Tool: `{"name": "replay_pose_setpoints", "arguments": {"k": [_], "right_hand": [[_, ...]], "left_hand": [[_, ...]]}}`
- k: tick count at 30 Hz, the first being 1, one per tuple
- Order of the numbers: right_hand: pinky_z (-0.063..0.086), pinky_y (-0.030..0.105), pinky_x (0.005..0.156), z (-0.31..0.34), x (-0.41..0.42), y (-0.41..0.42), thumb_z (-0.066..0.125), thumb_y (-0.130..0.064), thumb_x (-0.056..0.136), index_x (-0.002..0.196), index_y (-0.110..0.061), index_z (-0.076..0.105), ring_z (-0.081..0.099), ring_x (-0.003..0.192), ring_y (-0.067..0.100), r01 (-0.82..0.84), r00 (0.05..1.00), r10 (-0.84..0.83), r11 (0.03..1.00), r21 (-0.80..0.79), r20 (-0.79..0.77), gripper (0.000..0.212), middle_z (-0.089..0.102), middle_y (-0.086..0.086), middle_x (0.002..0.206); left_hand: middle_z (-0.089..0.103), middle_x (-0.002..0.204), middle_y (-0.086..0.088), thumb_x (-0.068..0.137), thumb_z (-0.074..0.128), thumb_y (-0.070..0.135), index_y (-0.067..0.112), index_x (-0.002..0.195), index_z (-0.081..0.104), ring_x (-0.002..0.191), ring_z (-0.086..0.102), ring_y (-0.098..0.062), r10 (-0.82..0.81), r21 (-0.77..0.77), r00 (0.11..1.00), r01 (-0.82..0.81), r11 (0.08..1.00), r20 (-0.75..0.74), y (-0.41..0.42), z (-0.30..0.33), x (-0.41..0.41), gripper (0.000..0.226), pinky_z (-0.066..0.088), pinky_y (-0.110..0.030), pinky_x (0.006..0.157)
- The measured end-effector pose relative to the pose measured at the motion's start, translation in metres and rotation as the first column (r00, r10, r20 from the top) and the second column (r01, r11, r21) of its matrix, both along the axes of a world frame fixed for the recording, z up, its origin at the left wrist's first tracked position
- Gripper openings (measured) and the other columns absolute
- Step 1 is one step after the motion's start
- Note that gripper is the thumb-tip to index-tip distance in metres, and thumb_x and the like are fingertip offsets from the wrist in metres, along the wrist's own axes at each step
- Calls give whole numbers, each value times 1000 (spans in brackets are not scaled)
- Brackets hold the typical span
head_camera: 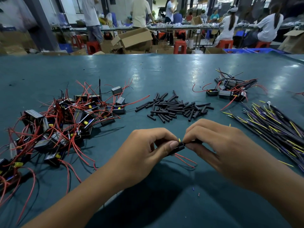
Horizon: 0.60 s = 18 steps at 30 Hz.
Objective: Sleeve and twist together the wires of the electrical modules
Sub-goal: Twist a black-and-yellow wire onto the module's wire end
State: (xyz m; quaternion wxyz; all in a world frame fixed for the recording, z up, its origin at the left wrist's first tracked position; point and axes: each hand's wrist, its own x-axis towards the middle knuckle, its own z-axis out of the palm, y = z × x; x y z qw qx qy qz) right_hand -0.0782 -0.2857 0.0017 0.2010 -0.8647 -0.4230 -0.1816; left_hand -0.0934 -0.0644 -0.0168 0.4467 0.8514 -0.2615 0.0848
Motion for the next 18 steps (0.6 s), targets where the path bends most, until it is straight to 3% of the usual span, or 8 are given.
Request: {"name": "replay_pose_setpoints", "arguments": {"k": [2, 6, 10, 14, 18], "right_hand": [[50, 37, 62, 2, 1, -2, 58, -26, 95, 94, -19, 67, 56, 70, 13, 24, 1000, -24, 999, 26, 7, 11, 59, -9, 83], [46, 33, 59, 5, 1, -4, 60, -30, 93, 88, -19, 64, 52, 64, 12, 46, 999, -46, 997, 62, -8, 12, 58, -9, 74], [44, 30, 59, 4, 0, -3, 61, -26, 93, 86, -17, 64, 50, 63, 11, 36, 999, -37, 998, 54, 14, 12, 56, -9, 74], [42, 26, 59, 3, -1, 0, 61, -24, 93, 85, -15, 64, 46, 63, 8, 25, 999, -27, 997, 76, 21, 12, 53, -10, 74], [40, 23, 60, 1, -1, 1, 60, -24, 94, 85, -14, 63, 43, 63, 6, 24, 999, -26, 997, 77, 28, 13, 52, -11, 75]], "left_hand": [[70, 83, 11, 95, 66, 35, 28, 96, 69, 70, 62, -18, -7, -21, 1000, 7, 1000, 9, 1, 0, -1, 7, 50, -41, 67], [66, 85, 14, 84, 77, 32, 24, 98, 68, 74, 60, -6, 14, 104, 983, -33, 994, 181, 2, 0, -2, 18, 48, -19, 66], [67, 82, 10, 86, 75, 23, 16, 96, 74, 72, 61, -5, 50, 115, 946, -91, 989, 321, -1, -3, -1, 12, 50, -27, 66], [68, 80, 10, 88, 71, 25, 14, 95, 74, 72, 60, -2, 79, 104, 945, -118, 988, 319, -2, -3, -2, 12, 44, -13, 67], [66, 76, 8, 91, 68, 22, 12, 92, 73, 69, 58, -5, 69, 137, 942, -119, 983, 328, -4, -2, -4, 11, 44, -18, 64]]}}
